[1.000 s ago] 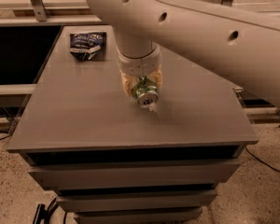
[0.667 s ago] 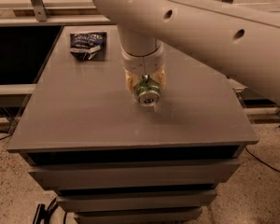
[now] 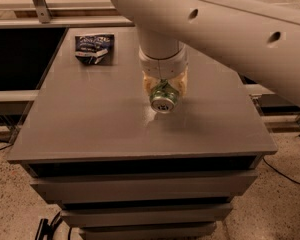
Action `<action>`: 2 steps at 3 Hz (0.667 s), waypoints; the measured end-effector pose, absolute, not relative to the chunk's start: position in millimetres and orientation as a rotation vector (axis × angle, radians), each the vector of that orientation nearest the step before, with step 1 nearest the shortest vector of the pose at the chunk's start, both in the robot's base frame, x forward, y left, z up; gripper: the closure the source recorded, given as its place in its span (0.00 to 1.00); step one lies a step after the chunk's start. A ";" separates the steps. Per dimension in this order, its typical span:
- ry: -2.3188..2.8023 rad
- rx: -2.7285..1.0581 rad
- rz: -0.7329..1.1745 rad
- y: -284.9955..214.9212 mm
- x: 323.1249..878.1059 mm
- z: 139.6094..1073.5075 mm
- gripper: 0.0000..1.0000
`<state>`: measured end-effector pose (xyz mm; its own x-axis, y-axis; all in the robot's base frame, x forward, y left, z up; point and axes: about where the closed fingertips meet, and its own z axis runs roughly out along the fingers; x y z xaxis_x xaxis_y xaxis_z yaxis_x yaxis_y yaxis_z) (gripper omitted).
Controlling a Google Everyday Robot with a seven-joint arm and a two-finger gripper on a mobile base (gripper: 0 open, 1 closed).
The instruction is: Place green can upright
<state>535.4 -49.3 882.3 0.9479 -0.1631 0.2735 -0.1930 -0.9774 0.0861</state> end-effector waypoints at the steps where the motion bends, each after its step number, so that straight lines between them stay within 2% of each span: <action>1: -0.552 2.947 0.421 -62.3 529.8 883.9 1.00; 2: -0.801 2.849 0.474 -77.4 518.0 887.8 1.00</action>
Offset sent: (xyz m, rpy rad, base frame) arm -0.0405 -0.0498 0.0090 -0.0004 -0.1469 -0.7086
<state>518.0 -77.4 887.8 0.8081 -0.4825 0.3378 -0.5281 -0.8475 0.0528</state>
